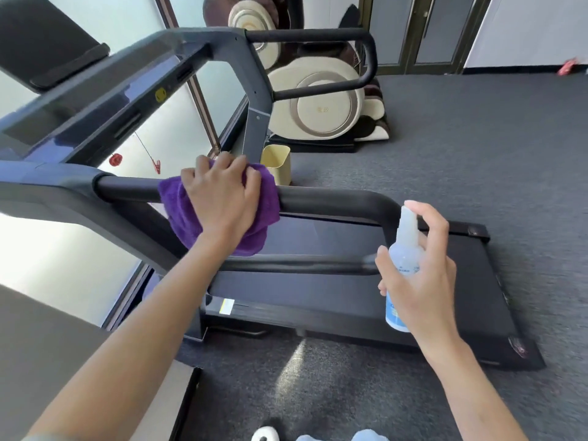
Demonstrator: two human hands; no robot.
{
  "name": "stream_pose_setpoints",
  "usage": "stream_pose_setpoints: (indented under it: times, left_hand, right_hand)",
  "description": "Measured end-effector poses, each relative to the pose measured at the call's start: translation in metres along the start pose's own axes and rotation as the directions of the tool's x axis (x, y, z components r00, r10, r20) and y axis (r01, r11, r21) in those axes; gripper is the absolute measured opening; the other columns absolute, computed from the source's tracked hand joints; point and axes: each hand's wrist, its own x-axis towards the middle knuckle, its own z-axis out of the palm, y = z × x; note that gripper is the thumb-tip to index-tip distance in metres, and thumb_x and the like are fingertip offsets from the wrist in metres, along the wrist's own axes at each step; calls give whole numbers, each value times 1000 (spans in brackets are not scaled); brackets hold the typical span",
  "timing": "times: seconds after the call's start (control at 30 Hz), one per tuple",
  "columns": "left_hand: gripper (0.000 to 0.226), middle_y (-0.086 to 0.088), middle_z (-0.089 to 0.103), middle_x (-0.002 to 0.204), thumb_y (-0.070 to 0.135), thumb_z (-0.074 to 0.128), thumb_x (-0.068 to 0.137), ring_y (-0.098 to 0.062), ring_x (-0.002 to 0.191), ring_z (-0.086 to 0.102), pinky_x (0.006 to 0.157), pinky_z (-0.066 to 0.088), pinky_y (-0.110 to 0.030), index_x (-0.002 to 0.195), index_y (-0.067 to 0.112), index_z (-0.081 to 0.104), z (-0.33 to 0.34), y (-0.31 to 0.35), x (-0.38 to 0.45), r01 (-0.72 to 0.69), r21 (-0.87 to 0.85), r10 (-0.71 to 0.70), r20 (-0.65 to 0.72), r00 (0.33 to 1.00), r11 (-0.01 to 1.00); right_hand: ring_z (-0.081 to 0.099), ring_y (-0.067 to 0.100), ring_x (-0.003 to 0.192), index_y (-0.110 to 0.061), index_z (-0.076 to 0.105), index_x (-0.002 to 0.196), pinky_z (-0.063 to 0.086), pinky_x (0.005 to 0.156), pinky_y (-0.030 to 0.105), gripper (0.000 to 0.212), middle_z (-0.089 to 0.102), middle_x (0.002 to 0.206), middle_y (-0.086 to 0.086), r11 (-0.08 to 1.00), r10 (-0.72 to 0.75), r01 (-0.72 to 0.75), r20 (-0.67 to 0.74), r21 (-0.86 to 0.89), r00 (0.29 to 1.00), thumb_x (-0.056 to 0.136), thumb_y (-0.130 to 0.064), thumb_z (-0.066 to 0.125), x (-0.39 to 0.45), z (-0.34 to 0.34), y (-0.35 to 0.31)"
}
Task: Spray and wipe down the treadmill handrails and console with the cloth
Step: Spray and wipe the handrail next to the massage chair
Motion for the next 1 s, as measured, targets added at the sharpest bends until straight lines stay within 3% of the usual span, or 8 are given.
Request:
stream_pose_setpoints:
  times: [0.2, 0.3, 0.5, 0.63, 0.77, 0.87, 0.93, 1.0]
  left_hand:
    - [36, -2, 68, 79, 41, 47, 91, -30, 78, 56, 75, 34, -39, 76, 19, 71, 9, 114, -30, -225, -70, 228, 37, 973, 972]
    - [41, -4, 64, 79, 50, 46, 92, -30, 76, 55, 72, 36, -39, 79, 17, 68, 6, 113, -36, -334, -78, 338, 40, 940, 939]
    - [48, 0, 65, 95, 58, 39, 94, -27, 93, 53, 82, 35, -37, 93, 20, 68, -3, 38, -16, -156, -55, 159, 63, 985, 986]
    - [45, -2, 69, 91, 43, 34, 97, -30, 91, 55, 81, 34, -39, 85, 18, 70, 4, 82, -22, -166, 35, 164, 48, 985, 986]
    - [37, -3, 67, 81, 40, 44, 93, -31, 80, 57, 75, 36, -40, 78, 18, 70, 10, 137, -37, -303, -17, 304, 45, 952, 953]
    - [33, -3, 62, 79, 42, 47, 89, -28, 78, 54, 74, 31, -40, 76, 19, 67, 24, 179, -55, -518, 120, 502, 139, 854, 847]
    - [35, -2, 61, 86, 43, 41, 92, -24, 84, 53, 82, 33, -41, 87, 22, 67, 42, 203, -74, -738, 317, 667, 315, 675, 596]
    - [38, -1, 63, 94, 44, 37, 95, -21, 90, 56, 93, 40, -38, 100, 23, 67, 58, 210, -94, -836, 443, 716, 462, 523, 325]
  right_hand:
    - [62, 41, 68, -58, 39, 125, 55, 71, 51, 72, 64, 92, 3, 1000, 1, -1, 6, 5, 1000, 87, -4, 66, 4, -10, 4]
    - [62, 41, 67, -62, 36, 123, 56, 69, 51, 77, 63, 89, 5, 1000, -3, 2, 15, 12, 1000, 87, -2, 67, 1, -13, 10]
    - [65, 40, 73, -61, 37, 123, 56, 76, 51, 64, 65, 100, 2, 999, 9, -8, -34, 41, 999, 84, -19, 64, -1, -28, 19]
    - [63, 41, 68, -62, 36, 123, 56, 74, 52, 63, 65, 97, 1, 998, 34, -31, -61, 49, 998, 82, -22, 63, -5, -41, 31]
    - [61, 43, 66, -62, 37, 123, 56, 71, 54, 63, 64, 90, 0, 997, 53, -49, -63, 64, 997, 81, -23, 63, -7, -48, 35]
    - [59, 44, 62, -61, 38, 123, 56, 65, 56, 66, 61, 81, 6, 997, 49, -45, -67, 54, 997, 84, -15, 66, -5, -53, 37]
    - [60, 42, 60, -56, 39, 124, 56, 64, 55, 67, 61, 81, 8, 999, 35, -32, -84, 36, 996, 86, -8, 68, -5, -58, 39]
    - [62, 33, 54, -49, 40, 127, 57, 61, 49, 61, 61, 80, 5, 999, 35, -31, -121, 30, 992, 85, -13, 66, -8, -66, 43]
